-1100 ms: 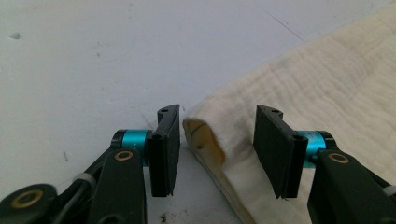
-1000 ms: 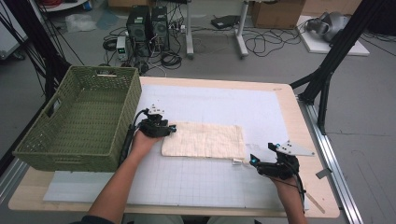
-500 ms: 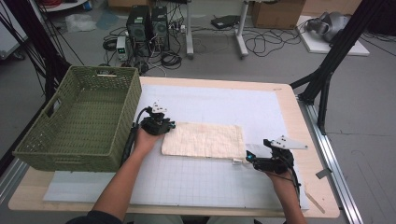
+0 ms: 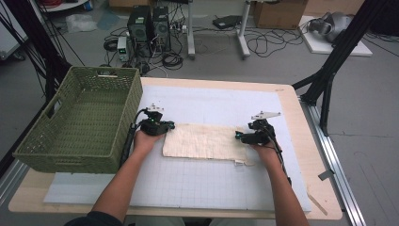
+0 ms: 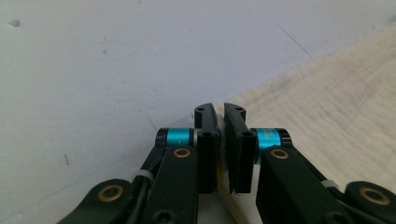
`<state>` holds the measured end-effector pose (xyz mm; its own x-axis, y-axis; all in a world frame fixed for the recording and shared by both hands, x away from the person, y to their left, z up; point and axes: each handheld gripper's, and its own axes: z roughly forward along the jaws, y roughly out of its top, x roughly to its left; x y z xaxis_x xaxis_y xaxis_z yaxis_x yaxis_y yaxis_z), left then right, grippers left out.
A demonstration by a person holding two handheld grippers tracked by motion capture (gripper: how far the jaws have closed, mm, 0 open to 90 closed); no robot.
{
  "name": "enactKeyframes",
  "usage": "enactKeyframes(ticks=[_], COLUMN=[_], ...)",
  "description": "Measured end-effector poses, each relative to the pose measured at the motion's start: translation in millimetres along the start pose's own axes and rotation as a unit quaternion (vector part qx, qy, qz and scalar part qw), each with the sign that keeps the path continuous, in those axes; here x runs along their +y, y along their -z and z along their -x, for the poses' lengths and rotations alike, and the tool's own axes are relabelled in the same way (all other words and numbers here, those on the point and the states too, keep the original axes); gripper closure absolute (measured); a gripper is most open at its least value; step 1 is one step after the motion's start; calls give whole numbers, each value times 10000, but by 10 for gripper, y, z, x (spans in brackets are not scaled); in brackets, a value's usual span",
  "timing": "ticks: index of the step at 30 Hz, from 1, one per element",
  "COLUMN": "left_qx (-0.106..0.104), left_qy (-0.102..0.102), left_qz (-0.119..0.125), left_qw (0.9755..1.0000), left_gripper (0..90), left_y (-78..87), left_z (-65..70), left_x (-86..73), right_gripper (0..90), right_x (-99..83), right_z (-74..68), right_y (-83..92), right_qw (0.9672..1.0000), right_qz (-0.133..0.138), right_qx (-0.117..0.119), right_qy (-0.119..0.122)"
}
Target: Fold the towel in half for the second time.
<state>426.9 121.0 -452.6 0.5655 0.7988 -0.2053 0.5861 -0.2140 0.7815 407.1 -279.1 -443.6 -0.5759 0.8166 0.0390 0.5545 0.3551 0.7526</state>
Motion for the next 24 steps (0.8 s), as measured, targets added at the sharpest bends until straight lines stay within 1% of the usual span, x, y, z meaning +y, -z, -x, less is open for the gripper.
enactKeyframes(ticks=[1, 2, 3, 6, 7, 9, 10, 11, 12, 13, 15, 16, 18, 19, 20, 21, 22, 24], left_qx=[3, -5, -6, -30, -30, -27, -25, -5, 3, 9, 37, 58, 53, 56, 68, 74, 80, 88], left_qy=[25, 45, 54, 137, 130, 138, 131, 162, 163, 195, 240, 227, 129, 98, 102, 72, 101, 141], left_qz=[2, 10, 9, 36, 29, 28, 28, 41, 43, 53, 58, 74, 183, 231, 309, 354, 381, 366], left_qw=[10000, 10000, 10000, 9999, 9999, 9999, 9999, 9999, 9999, 9998, 9997, 9997, 9997, 9997, 9994, 9993, 9992, 9992], left_gripper=[836, 836, 836, 836, 836, 836, 836, 838, 839, 840, 840, 840, 840, 841, 841, 841, 841, 841], left_y=[1, 3, 5, 6, 9, 12, 14, 17, 22, 30, 47, 59, 86, 95, 106, 115, 120, 128], left_z=[-1, -4, -8, -15, -17, -17, -19, -14, -17, -19, -24, -17, 6, 18, 40, 41, 36, 21], left_x=[-2, -3, -5, -10, -11, -13, -14, -17, -21, -24, -29, -26, -3, 6, 20, 26, 27, 24], right_gripper=[308, 309, 330, 387, 432, 527, 598, 703, 787, 833, 848, 851, 853, 854, 854, 854, 853, 854], right_x=[3, 1, -1, 7, 8, 7, 8, 13, 25, 39, 60, 62, 68, 73, 77, 83, 85, 87], right_z=[24, 43, 61, 94, 101, 110, 111, 104, 75, 42, 0, -4, -15, -26, -31, -31, -24, -12], right_y=[-56, -82, -98, -108, -98, -76, -67, -59, -59, -64, -65, -65, -56, -46, -40, -24, -17, -8], right_qw=[9999, 9999, 9999, 9998, 9998, 9999, 9999, 9997, 9996, 9997, 9997, 9997, 9997, 9995, 9993, 9992, 9993, 9993], right_qz=[-107, -113, -45, -4, -9, -43, -60, -84, -108, -126, -161, -154, -117, -97, -45, 35, 96, 160], right_qx=[-106, -126, -84, -85, -68, 56, 84, 172, 255, 213, 101, 76, -64, -197, -263, -329, -331, -326], right_qy=[-28, -19, -144, -200, -186, -137, -129, -117, -23, 58, 156, 144, 192, 238, 248, 207, 148, 111])
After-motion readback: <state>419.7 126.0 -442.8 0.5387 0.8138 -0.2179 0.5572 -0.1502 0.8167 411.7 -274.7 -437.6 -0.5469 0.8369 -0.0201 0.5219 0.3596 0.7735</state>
